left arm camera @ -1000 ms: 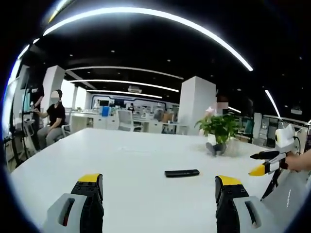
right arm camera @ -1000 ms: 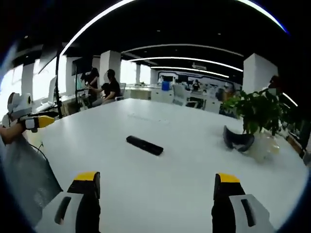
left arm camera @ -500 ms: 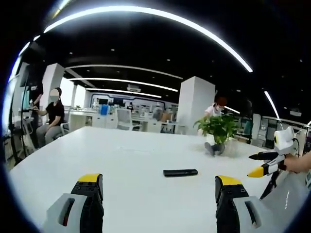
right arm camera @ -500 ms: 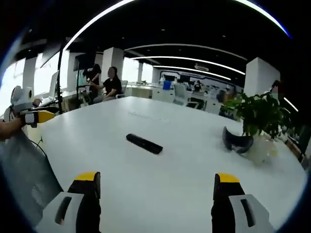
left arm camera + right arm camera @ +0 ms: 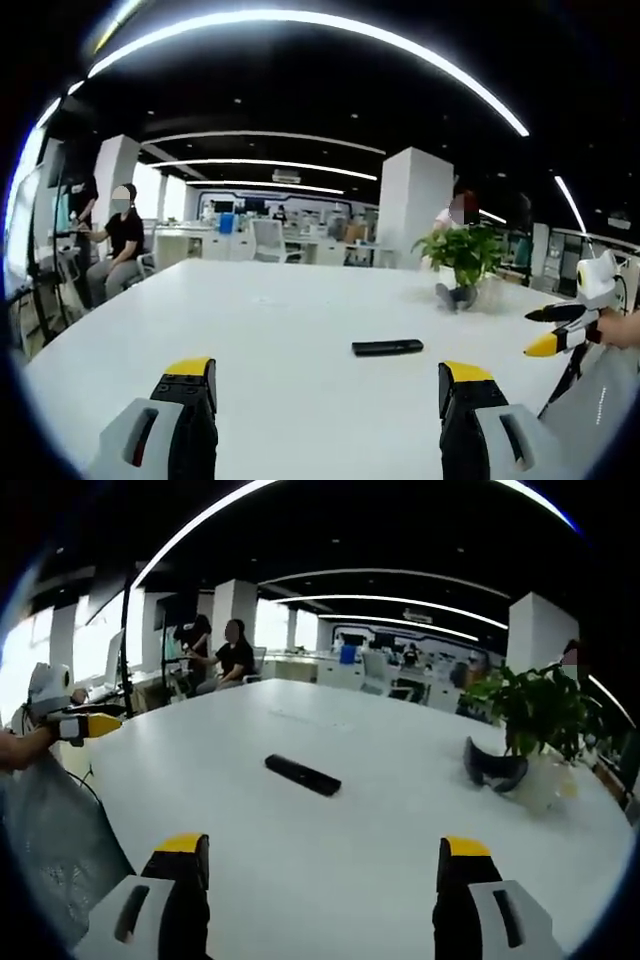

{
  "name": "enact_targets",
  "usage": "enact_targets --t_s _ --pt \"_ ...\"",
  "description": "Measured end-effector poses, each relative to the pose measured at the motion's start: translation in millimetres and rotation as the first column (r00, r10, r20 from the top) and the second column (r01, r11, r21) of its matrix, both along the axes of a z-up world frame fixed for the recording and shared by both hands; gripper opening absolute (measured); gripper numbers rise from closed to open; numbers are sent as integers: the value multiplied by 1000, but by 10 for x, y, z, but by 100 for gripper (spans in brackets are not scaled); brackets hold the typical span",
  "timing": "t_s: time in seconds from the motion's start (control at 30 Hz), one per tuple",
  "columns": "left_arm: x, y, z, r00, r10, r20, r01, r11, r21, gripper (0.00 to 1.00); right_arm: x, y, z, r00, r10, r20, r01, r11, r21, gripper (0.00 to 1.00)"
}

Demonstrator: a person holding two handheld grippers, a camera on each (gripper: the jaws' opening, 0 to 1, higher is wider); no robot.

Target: Press the specified remote control buttons in sequence, fully releasing each button before pressing the next.

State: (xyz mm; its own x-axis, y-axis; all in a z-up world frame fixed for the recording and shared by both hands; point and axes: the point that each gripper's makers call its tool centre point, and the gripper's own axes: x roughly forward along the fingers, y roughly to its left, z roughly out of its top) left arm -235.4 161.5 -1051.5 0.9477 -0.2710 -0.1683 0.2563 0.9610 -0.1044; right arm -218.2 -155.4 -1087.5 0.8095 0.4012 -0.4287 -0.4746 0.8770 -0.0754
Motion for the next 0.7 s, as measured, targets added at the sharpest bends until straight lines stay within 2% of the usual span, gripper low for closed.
enact_targets --t_s 0.17,0.33,0.57,0.63,0.7 --pt "17 -39 -11 1000 -19 -3 19 1000 0 96 -10 -6 46 1000 -15 13 15 1000 16 94" --pt "1 -71 -12 999 -31 -7 31 999 -14 97 -19 -84 5 999 -46 -8 46 999 26 94" --pt "-41 -22 7 1000 -3 -6 3 1000 -3 95 -72 -133 -27 997 -67 -32 69 997 42 94" --pt "-58 -30 -16 1000 -3 -21 3 1000 -3 95 -80 -141 -15 997 -74 -24 75 997 31 93" --pt "-62 -18 -30 1000 6 -30 -5 1000 24 94 -77 -187 -18 996 -89 -20 89 996 -1 92"
